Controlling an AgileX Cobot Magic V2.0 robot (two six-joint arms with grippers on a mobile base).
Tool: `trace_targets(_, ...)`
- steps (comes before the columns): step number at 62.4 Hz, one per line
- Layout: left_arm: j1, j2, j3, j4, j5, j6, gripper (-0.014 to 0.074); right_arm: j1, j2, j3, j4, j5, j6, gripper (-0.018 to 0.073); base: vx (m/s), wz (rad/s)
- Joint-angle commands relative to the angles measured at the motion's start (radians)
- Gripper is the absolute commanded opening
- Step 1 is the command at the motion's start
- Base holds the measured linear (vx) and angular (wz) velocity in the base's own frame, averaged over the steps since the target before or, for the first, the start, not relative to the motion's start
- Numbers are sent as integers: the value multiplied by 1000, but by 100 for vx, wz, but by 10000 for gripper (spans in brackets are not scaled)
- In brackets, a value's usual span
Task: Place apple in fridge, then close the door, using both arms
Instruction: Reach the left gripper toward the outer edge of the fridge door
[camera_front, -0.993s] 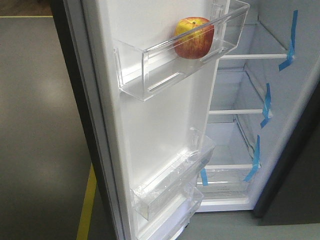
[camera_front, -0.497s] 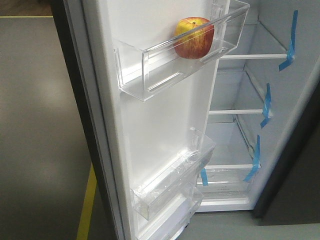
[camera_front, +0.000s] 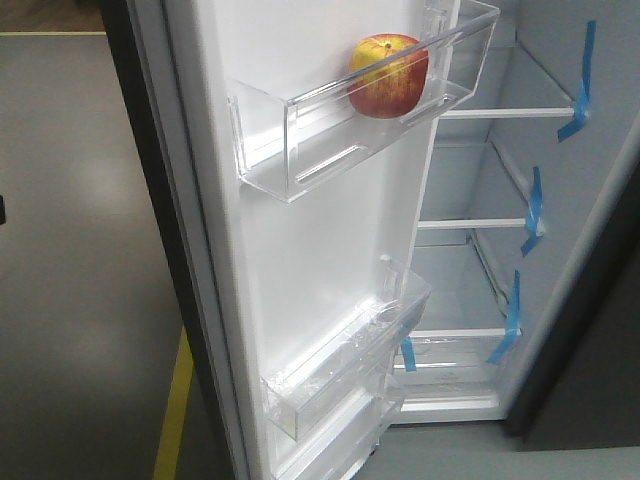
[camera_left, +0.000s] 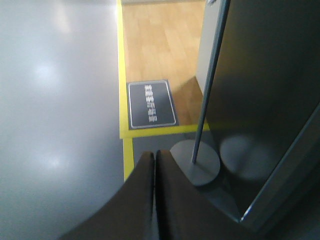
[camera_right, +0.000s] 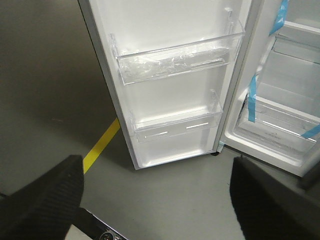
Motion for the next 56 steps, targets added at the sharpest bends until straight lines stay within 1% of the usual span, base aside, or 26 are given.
trace_targets(1,1,46,-35,-6,-105,-2,-6,-2,19,-22,0,-62,0,572,0,0)
trace_targets(6,1,98,-36,-6,-123,-2,-6,-2,19,-22,0,-61,0,572,0,0)
trace_targets(9,1,133,-49,-5,-108,1,-6,-2,19,-22,0,-61,0,572,0,0)
trace_targets(13,1,192,-101,-5,-23,17,-6,-2,19,-22,0,-61,0,572,0,0)
trace_targets(21,1,308,-219,-5,133,19,-6,-2,19,-22,0,-61,0,572,0,0)
trace_targets(27,1,393,-309,-6,190,24,-6,-2,19,-22,0,-61,0,572,0,0)
trace_targets(35,1,488,-399,-17,232,30,-6,-2,19,-22,0,-61,0,572,0,0)
trace_targets(39,1,539,-445,-44,239,59,-6,-2,19,-22,0,-61,0,572,0,0)
trace_targets(41,1,564,-468,-71,247,80,-6,-2,19,-22,0,-61,0,572,0,0)
trace_targets(49,1,659,-556,-213,272,197,-6,-2,19,-22,0,-61,0,572,0,0)
trace_targets(53,1,704,-605,-289,293,235,-6,-2,19,-22,0,-61,0,572,0,0)
trace_targets(56,1,737,-639,-328,305,258,-6,-2,19,-22,0,-61,0,572,0,0)
